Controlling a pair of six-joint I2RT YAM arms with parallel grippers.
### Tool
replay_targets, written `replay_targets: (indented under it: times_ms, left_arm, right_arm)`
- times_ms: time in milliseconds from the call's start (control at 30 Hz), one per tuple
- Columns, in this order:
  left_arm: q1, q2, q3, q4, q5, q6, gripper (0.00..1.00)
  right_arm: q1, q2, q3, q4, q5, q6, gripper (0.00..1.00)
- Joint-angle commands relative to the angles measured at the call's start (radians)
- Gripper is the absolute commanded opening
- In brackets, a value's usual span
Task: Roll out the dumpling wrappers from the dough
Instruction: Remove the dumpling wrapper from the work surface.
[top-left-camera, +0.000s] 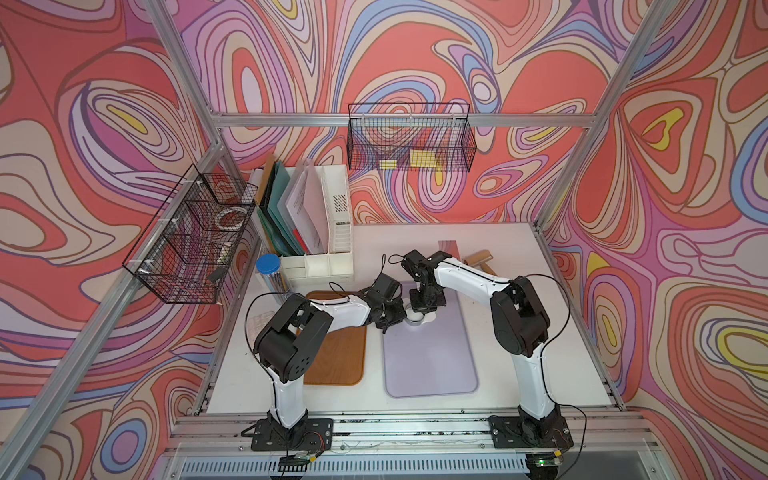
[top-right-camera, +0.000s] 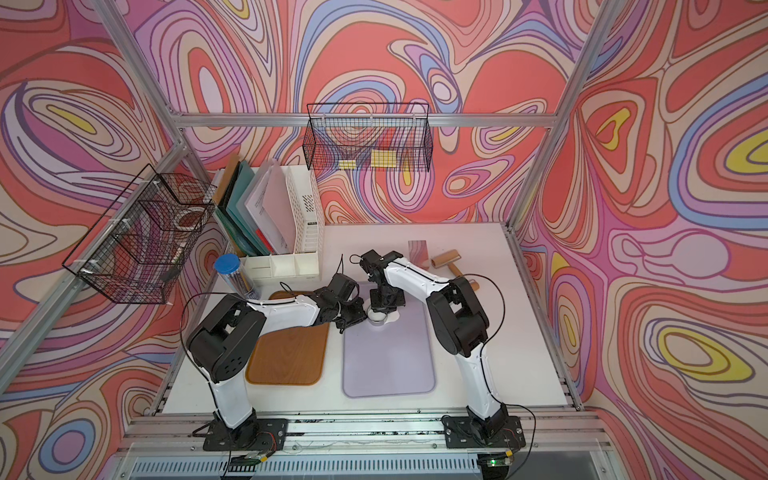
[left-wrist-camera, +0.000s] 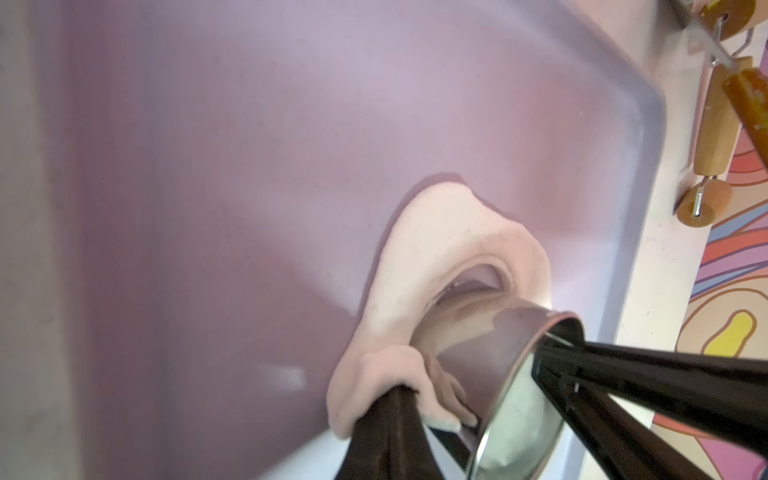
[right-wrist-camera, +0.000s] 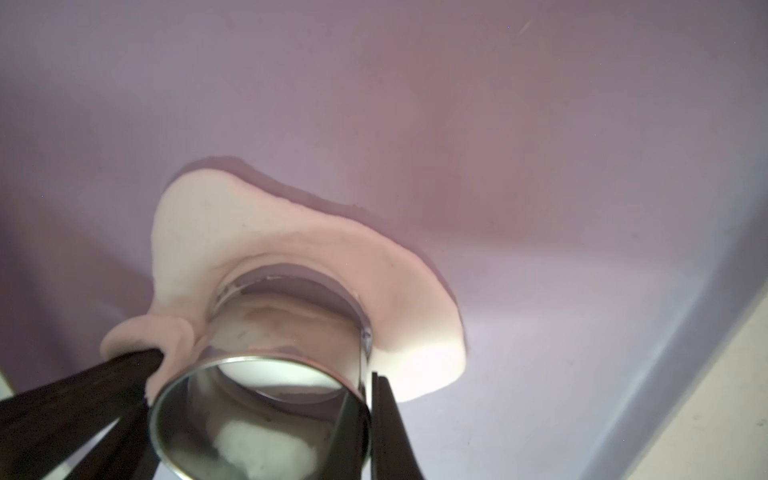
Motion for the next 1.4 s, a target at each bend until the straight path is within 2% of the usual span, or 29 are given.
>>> replay_targets:
  times_ms: [0,133,367,467,567,667,767,867,1033,1167,1367]
  left_arm:
    - [0.044,0.046,0.064,0.056,-0.084,0.064,0.02]
    - [0.049,0.075,0.132,0.035,-0.084,0.088,0.03]
    - [0.057,0.080,0.157,0.086,-0.060,0.080,0.04]
    - [0.072,-0.017,0.079,0.108,-0.107,0.092,0.07]
    - [0.082,-0.156,-0.013,0.053,-0.144,0.129,0.12]
    - [0.066,-0.267,-0.089,-0.028,-0.103,0.150,0.15]
    - [0.028,-0.303,-0.151,-0.050,-0.052,0.140,0.14]
    - [0.018,-0.266,-0.189,0.008,-0.039,0.106,0.10]
    - [0.018,-0.129,-0.107,0.066,-0.020,0.081,0.06]
    - [0.018,-0.075,-0.096,0.149,-0.001,0.043,0.05]
    - [0.018,0.038,-0.002,0.091,0.028,0.010,0.05]
  right_arm:
    - [0.021,0.036,-0.044,-0.097,-0.064,-0.050,0.02]
    - [0.021,0.038,-0.043,-0.098,-0.085,-0.062,0.02]
    - [0.021,0.053,-0.032,-0.108,-0.078,-0.067,0.03]
    - [0.022,0.061,-0.023,-0.114,-0.083,-0.072,0.03]
    - [0.022,0.053,-0.018,-0.118,-0.087,-0.085,0.03]
    - [0.021,0.054,-0.007,-0.124,-0.086,-0.095,0.03]
    - [0.022,0.058,-0.001,-0.120,-0.096,-0.105,0.03]
    - [0.022,0.056,-0.003,-0.116,-0.103,-0.110,0.03]
    - [0.023,0.053,0.000,-0.121,-0.102,-0.112,0.03]
    - [0.023,0.042,-0.010,-0.121,-0.096,-0.112,0.03]
    - [0.023,0.038,-0.019,-0.116,-0.101,-0.112,0.03]
